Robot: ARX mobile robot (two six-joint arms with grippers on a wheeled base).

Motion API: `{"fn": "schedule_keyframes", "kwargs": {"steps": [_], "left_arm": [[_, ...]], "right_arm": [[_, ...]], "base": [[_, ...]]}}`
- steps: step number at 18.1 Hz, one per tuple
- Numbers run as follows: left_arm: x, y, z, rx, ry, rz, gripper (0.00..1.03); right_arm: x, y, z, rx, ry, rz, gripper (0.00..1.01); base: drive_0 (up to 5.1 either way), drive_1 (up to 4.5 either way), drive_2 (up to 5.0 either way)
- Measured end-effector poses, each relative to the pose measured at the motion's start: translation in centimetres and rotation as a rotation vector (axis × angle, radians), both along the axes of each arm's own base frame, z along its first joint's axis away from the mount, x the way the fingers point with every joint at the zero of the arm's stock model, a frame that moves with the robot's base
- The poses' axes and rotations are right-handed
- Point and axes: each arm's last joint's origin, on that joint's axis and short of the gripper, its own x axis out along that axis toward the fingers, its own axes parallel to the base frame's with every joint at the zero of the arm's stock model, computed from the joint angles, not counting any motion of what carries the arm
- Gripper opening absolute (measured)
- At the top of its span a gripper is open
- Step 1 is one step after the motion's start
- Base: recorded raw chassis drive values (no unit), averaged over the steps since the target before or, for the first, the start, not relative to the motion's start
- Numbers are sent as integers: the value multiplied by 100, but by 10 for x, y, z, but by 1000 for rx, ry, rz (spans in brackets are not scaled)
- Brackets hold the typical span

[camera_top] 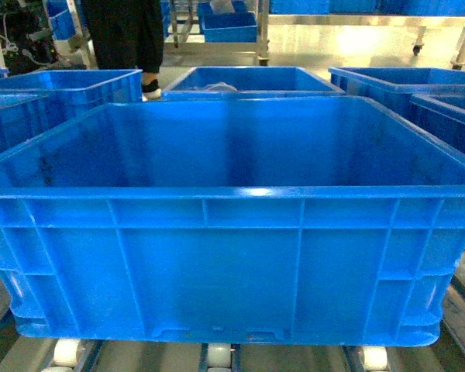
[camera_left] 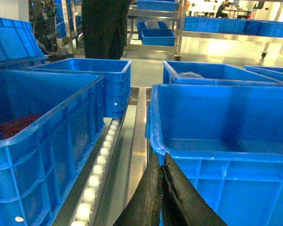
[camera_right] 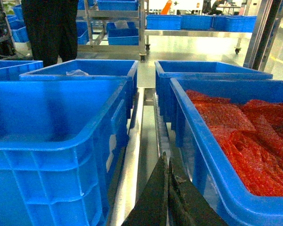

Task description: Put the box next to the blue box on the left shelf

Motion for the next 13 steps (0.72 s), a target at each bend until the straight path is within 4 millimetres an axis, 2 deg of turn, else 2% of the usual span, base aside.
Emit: {"fn": "schedule_keyframes", "kwargs": {"steps": [13], "left_arm": [[-11,0,0,0,-2,0,1]], "right_arm": [[-11,0,1,0,-3,0,2]], "base": [[0,0,0]]}}
